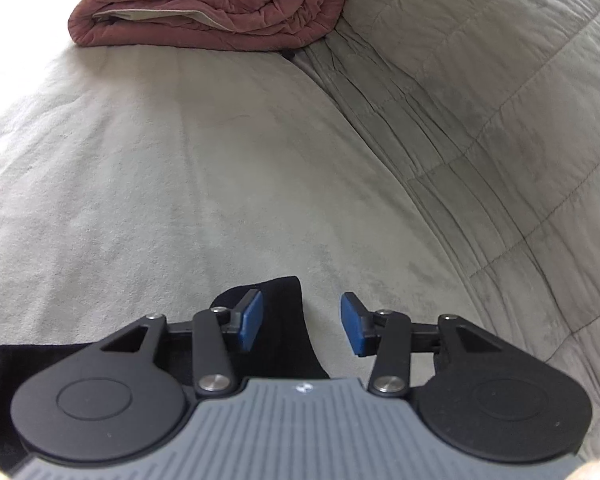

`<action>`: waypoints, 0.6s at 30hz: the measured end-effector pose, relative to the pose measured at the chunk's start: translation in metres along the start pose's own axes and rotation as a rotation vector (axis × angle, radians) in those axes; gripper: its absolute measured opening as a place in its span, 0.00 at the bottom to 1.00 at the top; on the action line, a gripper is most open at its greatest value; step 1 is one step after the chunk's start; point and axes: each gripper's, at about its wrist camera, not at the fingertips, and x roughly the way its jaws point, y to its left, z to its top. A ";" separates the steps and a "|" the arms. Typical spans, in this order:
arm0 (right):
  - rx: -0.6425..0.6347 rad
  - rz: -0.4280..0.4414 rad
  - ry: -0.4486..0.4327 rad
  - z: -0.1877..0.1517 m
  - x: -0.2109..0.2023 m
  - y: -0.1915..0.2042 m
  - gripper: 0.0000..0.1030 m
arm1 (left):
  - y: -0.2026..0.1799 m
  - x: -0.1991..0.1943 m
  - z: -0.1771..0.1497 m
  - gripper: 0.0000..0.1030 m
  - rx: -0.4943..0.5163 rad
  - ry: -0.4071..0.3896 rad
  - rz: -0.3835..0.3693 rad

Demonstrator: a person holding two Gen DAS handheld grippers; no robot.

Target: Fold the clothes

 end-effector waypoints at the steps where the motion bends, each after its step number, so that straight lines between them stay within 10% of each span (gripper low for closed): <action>1: 0.018 0.011 0.014 -0.001 0.000 -0.003 0.44 | 0.000 0.000 0.000 0.45 0.000 0.000 0.000; 12: 0.270 0.126 0.163 -0.030 0.018 -0.030 0.31 | 0.001 0.000 0.000 0.46 -0.001 0.001 -0.002; 15: 0.225 0.078 0.159 -0.034 0.021 -0.026 0.06 | 0.001 0.000 0.000 0.46 -0.002 0.001 -0.003; 18: 0.188 0.025 0.124 -0.031 0.013 -0.030 0.03 | 0.001 0.000 -0.001 0.46 -0.001 0.001 -0.003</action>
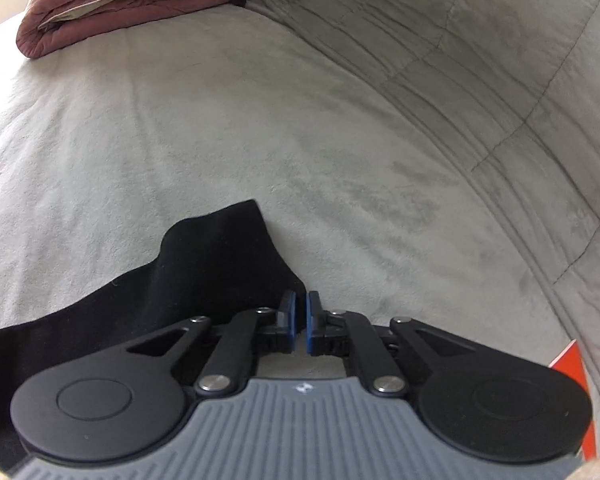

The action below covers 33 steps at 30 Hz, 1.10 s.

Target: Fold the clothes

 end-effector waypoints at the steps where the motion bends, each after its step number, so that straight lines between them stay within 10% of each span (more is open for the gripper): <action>1: -0.010 -0.022 -0.016 0.001 -0.004 -0.001 0.03 | 0.000 0.000 0.000 0.46 0.000 0.000 0.000; 20: -0.053 -0.120 0.036 -0.011 0.015 -0.013 0.04 | -0.001 -0.001 0.000 0.46 0.000 0.001 0.001; 26: -0.102 -0.133 -0.022 -0.012 0.001 -0.002 0.48 | -0.002 0.000 0.000 0.50 0.005 0.000 -0.003; 33: -0.040 -0.048 -0.110 -0.003 -0.040 0.014 0.53 | -0.006 -0.002 0.002 0.54 0.018 0.001 0.009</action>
